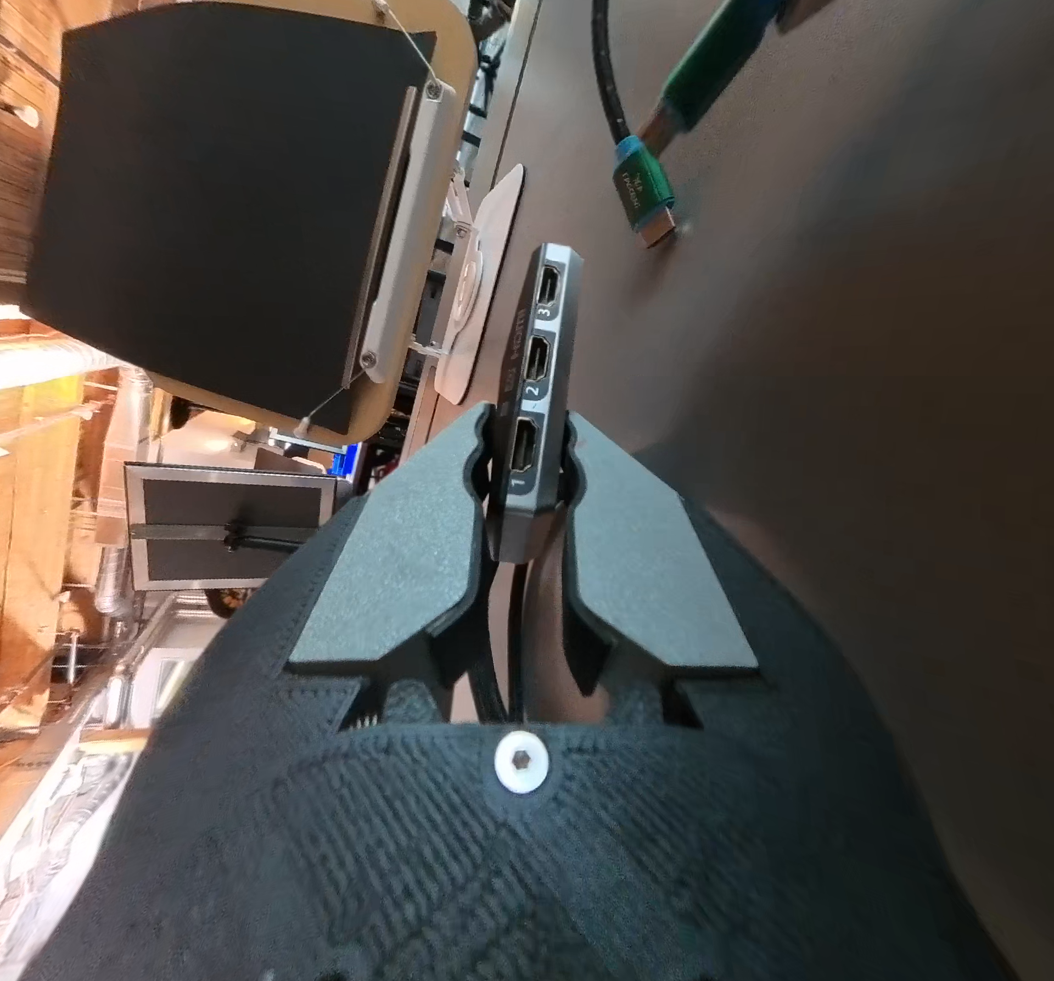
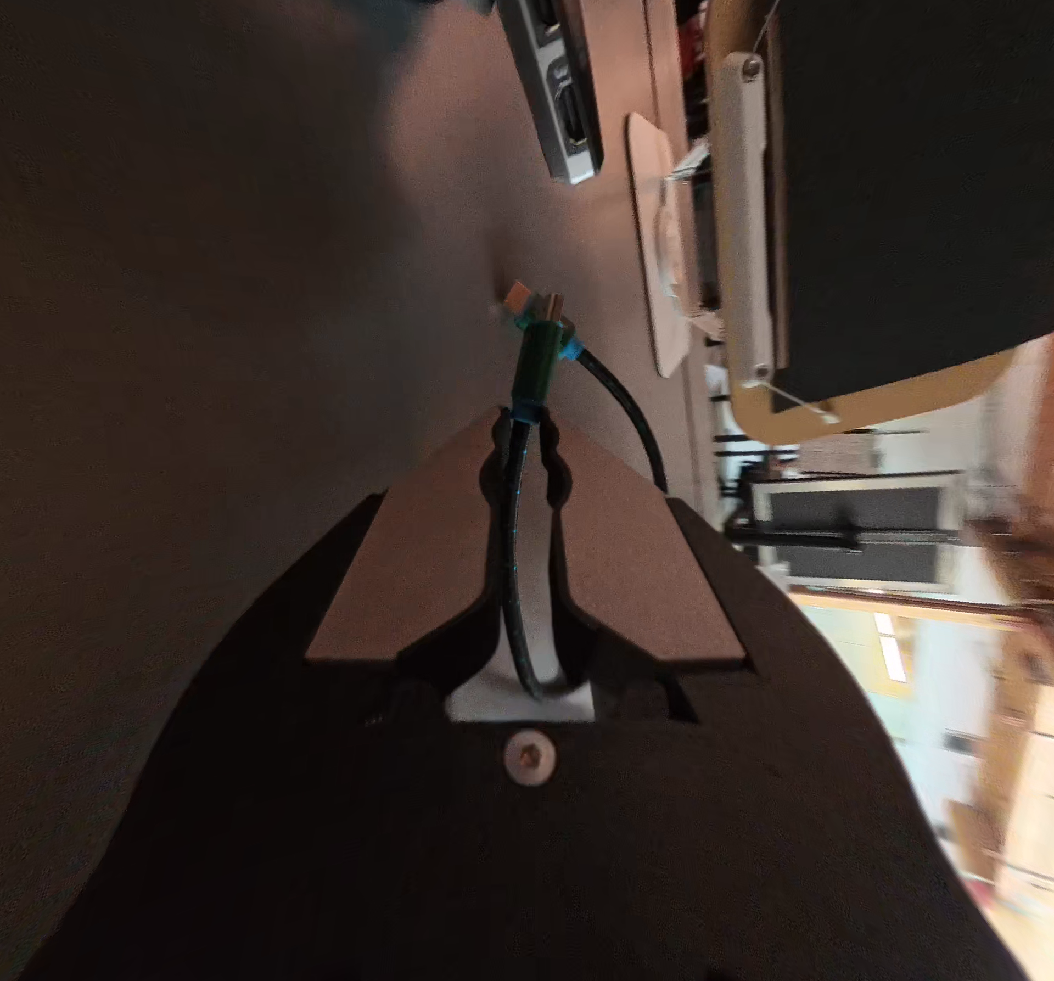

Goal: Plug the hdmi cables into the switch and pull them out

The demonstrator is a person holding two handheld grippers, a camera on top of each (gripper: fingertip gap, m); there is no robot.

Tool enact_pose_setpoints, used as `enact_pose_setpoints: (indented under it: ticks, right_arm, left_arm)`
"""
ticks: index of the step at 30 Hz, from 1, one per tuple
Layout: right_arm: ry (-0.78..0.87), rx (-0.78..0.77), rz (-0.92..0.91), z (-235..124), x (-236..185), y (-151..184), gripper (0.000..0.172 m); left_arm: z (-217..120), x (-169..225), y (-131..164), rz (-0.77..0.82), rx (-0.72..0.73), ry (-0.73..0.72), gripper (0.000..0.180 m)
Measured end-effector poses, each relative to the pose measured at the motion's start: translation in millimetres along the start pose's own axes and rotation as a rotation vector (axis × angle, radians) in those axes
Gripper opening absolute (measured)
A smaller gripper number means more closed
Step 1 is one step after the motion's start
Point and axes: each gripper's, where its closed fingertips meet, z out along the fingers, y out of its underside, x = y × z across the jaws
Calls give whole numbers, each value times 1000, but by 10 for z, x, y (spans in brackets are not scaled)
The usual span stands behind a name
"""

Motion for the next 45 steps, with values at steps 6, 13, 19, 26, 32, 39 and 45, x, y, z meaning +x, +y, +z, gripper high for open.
enact_pose_setpoints:
  ticks: [6,13,19,26,32,39,45]
  right_arm:
    - [4,4,-30,4,-89,75,6]
    - [-2,18,-20,-31,-84,42,6]
    - [8,37,-45,-73,-92,-23,6]
    - [-88,142,-33,-171,-248,-170,6]
    - [-490,195,362,-259,-392,-151,22]
    - [-876,148,851,-359,-347,-119,26]
    - [-1058,79,1078,-293,-349,-134,25]
  left_arm:
    - [23,37,5,-4,-28,5,20]
    - [23,34,13,-34,-24,11,20]
    - [25,34,13,-40,-22,13,20]
    - [22,18,14,-80,-12,21,20]
    - [17,6,17,-114,1,28,21]
    - [22,17,15,-112,1,30,21]
    - [20,21,16,-108,1,30,21]
